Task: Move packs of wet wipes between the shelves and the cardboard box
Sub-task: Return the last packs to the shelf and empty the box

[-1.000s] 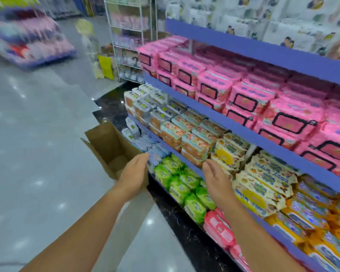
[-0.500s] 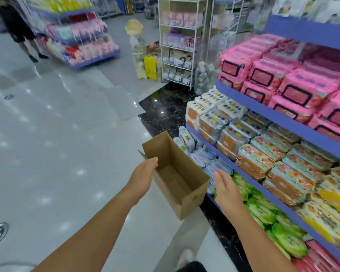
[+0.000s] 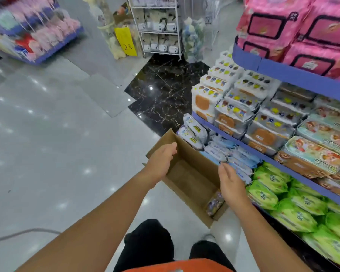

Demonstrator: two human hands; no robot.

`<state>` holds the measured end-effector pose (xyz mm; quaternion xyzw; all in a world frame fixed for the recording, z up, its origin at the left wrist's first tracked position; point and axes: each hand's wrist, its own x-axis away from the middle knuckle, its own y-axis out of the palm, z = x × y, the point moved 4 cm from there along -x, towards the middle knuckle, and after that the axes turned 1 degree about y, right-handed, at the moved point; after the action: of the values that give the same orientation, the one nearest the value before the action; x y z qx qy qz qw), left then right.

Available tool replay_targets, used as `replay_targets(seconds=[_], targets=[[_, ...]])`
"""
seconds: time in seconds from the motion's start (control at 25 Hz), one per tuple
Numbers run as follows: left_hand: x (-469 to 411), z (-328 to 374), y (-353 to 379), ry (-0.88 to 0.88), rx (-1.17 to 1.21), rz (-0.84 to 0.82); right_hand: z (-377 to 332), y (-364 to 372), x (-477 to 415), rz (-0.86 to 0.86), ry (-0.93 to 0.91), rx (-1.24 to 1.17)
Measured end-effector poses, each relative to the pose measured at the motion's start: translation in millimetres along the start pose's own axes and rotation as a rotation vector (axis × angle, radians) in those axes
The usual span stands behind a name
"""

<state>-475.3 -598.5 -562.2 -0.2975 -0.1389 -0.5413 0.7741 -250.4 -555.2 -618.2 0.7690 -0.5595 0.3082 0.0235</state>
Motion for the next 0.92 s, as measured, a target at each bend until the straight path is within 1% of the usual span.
replay_targets(seconds=[0.12, 0.2, 0.32, 0.44, 0.56, 0.68, 0.8, 0.92], targets=[[-70.4, -15.3, 4.9, -0.052, -0.088, -0.164, 15.7, 30.7, -35.2, 0.091, 0.11, -0.046], [-126.7, -38.0, 11.9, -0.088, -0.152, -0.288, 38.1, 53.9, -65.7, 0.202, 0.191, -0.075], [-197.7, -83.4, 26.0, -0.132, -0.289, -0.477, 87.5, 89.2, -105.8, 0.336, 0.333, -0.099], [-262.8, -129.7, 48.2, -0.13, -0.389, -0.596, 151.7, 130.0, -151.3, 0.365, 0.447, -0.148], [-328.6, -183.2, 88.9, -0.136, -0.502, -0.651, 227.0, 155.9, -201.8, 0.376, 0.55, -0.135], [-383.8, -256.0, 142.3, -0.167, -0.573, -0.7, 314.0, 168.4, -248.4, 0.393, 0.658, -0.088], [-424.1, -330.8, 194.1, -0.16, -0.651, -0.766, 398.3, 180.9, -286.2, 0.421, 0.779, -0.16], [-464.8, -394.3, 230.5, -0.189, -0.643, -0.78, 474.4, 200.4, -317.9, 0.41, 0.894, -0.146]])
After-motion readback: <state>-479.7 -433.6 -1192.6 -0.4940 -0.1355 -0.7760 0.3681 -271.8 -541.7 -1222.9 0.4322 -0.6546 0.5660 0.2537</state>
